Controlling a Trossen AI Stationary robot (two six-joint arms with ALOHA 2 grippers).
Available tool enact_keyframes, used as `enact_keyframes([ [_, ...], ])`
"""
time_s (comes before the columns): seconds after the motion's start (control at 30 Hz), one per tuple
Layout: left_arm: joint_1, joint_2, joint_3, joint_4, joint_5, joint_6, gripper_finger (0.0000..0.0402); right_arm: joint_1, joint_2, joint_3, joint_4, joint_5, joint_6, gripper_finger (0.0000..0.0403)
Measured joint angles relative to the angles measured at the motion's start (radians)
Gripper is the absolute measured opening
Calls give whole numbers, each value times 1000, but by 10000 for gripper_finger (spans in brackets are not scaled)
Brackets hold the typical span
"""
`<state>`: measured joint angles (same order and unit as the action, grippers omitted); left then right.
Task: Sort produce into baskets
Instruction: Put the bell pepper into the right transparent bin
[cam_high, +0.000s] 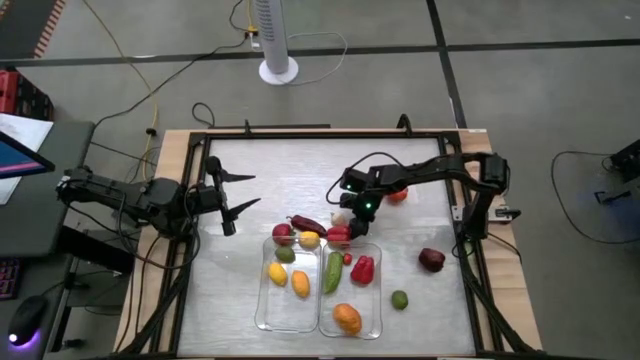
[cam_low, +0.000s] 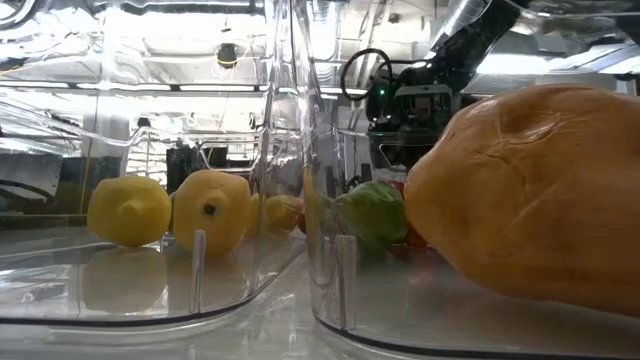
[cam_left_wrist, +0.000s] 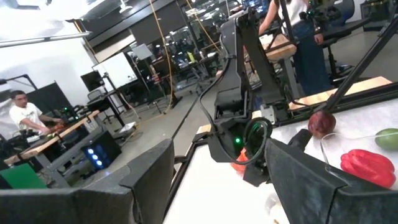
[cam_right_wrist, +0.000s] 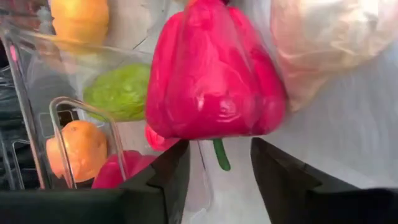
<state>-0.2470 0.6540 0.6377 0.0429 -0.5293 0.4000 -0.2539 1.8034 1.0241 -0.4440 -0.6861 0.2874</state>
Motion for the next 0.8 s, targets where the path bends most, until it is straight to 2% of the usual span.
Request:
enact_keyframes([
  [0.7,0,0,0,0,-1,0,240,35,0,0,29,15,-28,36],
  [0.8,0,0,0,0,-1,1,240,35,0,0,37,12,-27,33],
])
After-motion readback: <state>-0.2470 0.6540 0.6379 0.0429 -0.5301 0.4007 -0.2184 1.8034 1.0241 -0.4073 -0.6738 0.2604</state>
